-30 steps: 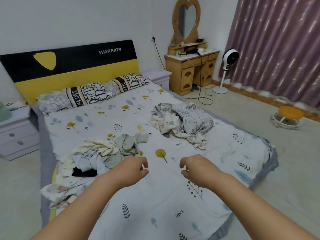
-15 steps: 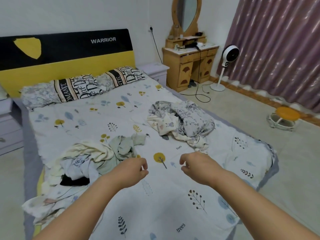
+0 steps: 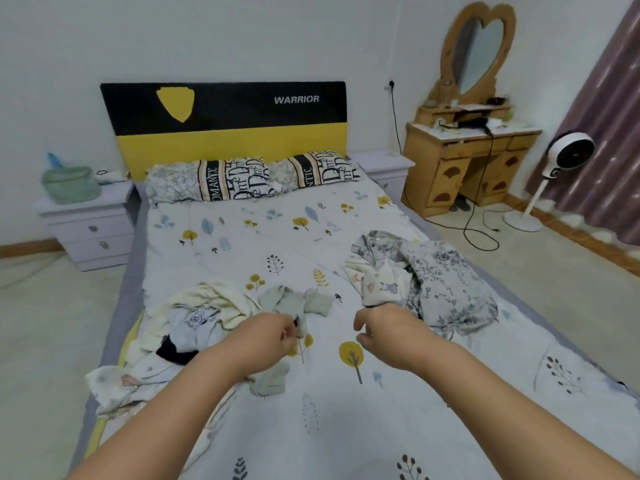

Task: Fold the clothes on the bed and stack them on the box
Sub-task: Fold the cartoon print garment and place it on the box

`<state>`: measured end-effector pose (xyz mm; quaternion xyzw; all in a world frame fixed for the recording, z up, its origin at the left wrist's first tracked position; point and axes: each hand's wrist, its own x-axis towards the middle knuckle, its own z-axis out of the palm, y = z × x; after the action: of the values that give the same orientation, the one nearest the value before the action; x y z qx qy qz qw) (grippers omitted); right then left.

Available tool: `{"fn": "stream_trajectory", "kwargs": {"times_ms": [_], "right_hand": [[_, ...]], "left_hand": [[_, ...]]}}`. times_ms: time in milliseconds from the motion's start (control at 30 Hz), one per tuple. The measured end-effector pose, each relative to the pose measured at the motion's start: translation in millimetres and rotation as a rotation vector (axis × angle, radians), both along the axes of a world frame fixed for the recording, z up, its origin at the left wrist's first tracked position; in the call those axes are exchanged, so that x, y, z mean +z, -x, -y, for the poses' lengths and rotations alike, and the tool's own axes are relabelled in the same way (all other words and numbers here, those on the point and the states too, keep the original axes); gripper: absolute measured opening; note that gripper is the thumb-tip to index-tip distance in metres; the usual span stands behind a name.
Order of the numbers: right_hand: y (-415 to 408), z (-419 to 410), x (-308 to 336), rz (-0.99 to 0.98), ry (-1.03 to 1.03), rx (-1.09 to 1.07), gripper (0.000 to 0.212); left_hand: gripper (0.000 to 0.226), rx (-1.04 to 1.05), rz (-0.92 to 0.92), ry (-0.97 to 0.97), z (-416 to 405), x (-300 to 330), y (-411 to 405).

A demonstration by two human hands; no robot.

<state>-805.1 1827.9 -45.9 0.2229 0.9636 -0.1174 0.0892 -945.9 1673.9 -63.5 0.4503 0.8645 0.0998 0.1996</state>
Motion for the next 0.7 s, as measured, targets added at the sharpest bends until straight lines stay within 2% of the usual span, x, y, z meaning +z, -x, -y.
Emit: {"fn": "stream_trajectory", "kwargs": {"times_ms": [367, 700], "right_hand": [[22.6, -56.2, -16.4, 0.060, 0.007, 0.290, 0.031], [40.1, -53.8, -110.9, 0.109, 0.122, 0.284, 0.030]], "left_hand": [[0.021, 0.313, 0.030, -0.041, -24.8, -24.9, -25.3], [0.019, 0.380, 0.066, 0.032, -16.5, -109.3, -32.4]]}}
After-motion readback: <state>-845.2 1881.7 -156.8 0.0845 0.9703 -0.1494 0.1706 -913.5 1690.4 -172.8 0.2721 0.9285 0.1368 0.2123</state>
